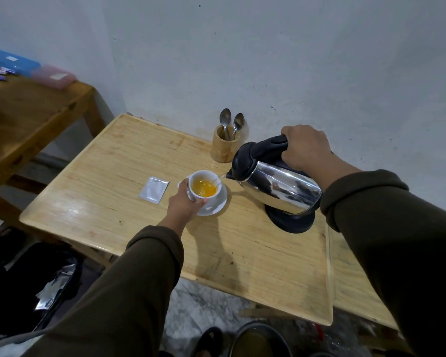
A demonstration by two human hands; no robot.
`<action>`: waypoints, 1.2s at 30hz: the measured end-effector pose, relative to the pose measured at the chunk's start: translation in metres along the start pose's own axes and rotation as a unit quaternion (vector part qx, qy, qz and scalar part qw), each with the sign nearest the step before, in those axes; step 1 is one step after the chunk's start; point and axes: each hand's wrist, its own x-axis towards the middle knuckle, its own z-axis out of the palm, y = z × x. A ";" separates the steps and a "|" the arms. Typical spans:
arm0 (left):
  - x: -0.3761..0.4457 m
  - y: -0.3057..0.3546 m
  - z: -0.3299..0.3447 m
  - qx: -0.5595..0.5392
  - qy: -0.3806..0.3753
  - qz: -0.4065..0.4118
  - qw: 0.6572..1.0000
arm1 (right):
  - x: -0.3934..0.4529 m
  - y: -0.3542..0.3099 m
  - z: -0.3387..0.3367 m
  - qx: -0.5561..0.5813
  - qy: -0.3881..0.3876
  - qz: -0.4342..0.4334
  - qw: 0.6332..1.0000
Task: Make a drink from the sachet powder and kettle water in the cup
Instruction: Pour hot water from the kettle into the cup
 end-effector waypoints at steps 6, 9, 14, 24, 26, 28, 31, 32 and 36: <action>0.000 -0.001 0.001 -0.005 0.002 0.006 1.000 | 0.000 -0.001 0.001 0.001 -0.004 0.001 1.000; -0.001 -0.002 0.001 -0.005 0.004 0.015 1.000 | 0.000 -0.001 0.000 0.001 -0.010 0.002 1.000; -0.001 -0.001 0.000 0.003 0.004 0.022 1.000 | 0.000 -0.002 0.001 0.000 0.000 -0.005 1.000; 0.001 -0.001 0.001 0.000 0.000 0.011 1.000 | 0.000 -0.003 -0.001 -0.006 -0.002 -0.007 1.000; 0.001 -0.001 0.002 0.000 -0.001 0.009 1.000 | 0.000 -0.003 -0.001 -0.008 -0.001 -0.008 1.000; 0.001 -0.001 0.002 0.001 -0.001 0.006 1.000 | 0.000 -0.002 -0.001 -0.006 0.001 -0.008 1.000; 0.000 -0.001 0.002 0.001 -0.001 0.005 1.000 | -0.002 0.000 0.000 0.006 0.004 -0.005 1.000; 0.000 -0.002 0.002 0.001 -0.002 0.005 1.000 | -0.002 0.001 0.001 0.010 0.004 -0.003 1.000; -0.001 0.000 0.002 0.010 -0.006 0.005 1.000 | -0.006 0.006 0.002 0.024 0.012 -0.002 1.000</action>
